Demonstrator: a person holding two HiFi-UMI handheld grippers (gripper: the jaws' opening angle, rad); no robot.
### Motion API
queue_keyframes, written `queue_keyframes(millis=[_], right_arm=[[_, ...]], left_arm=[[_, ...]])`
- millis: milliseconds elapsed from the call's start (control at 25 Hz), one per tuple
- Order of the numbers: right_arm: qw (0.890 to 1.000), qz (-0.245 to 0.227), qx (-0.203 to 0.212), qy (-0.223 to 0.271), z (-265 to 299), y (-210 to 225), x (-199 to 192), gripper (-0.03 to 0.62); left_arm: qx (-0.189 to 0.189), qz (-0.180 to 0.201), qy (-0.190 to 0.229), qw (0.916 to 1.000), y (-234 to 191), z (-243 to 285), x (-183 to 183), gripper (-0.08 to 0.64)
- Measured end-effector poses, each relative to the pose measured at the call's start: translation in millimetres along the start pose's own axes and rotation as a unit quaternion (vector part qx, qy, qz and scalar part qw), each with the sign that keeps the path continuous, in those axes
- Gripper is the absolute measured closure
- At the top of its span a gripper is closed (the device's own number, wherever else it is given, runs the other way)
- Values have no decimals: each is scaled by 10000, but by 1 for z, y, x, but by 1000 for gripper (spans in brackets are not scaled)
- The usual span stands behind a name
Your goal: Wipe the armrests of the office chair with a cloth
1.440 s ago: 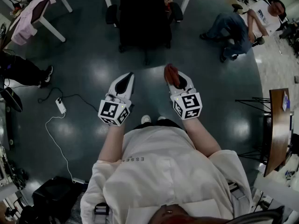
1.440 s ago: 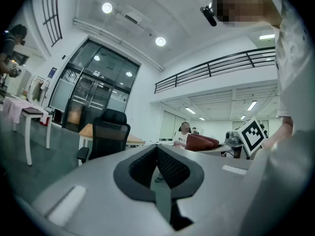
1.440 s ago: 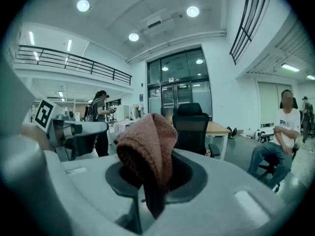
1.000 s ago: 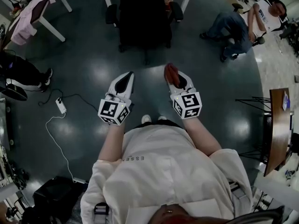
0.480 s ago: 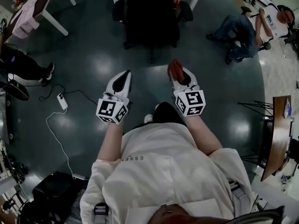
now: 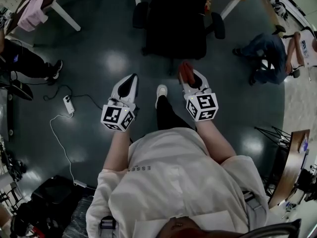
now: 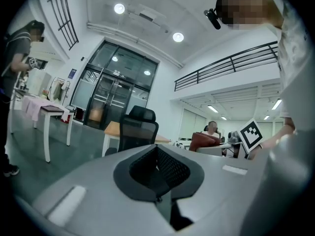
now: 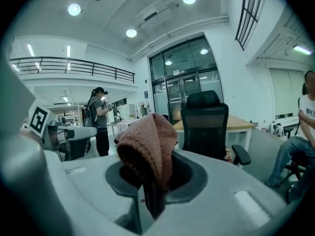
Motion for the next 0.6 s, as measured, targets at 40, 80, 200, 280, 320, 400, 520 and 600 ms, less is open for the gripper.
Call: queue_keyframes(millis=[40,80,200,280,320,400,520,600], right_arm=[[10000,-14,46,-23,14,5,7,523],[9999,-26,88,-49,30,9,15,523],[9996,-84,220,-123,80,27,36,523],[9992,-125,320,-203,114,39,47,523],[9989,-130,367,-269,130,45,52,523],[9981,-136,442,-418,159,57,62,523],[9974,-160,478,-521,201,76,80,523],[9972,-149,457,-574,231,85,88,523]], left_arm=[[57,-13,-7,10000,-10,10,5,552],[102,-15,-21,9999,-21,20,10,552],[178,-8,-138,9997,-55,59,21,552],[222,-42,-224,9995,-77,86,28,552],[254,-76,-250,9993,-87,98,32,552],[325,-149,-266,9990,-104,121,39,552],[411,-195,-304,9985,-128,155,48,552],[426,-219,-376,9981,-147,174,49,552]])
Point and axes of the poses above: the fingertips, and each gripper's own axes: z forward along the fingers, y to its right, x out of its top, the point moved 9 cm from there along -z, backward along the fingers, and after that the axes turned 4 degrees about -y, right-handed, at the moved point
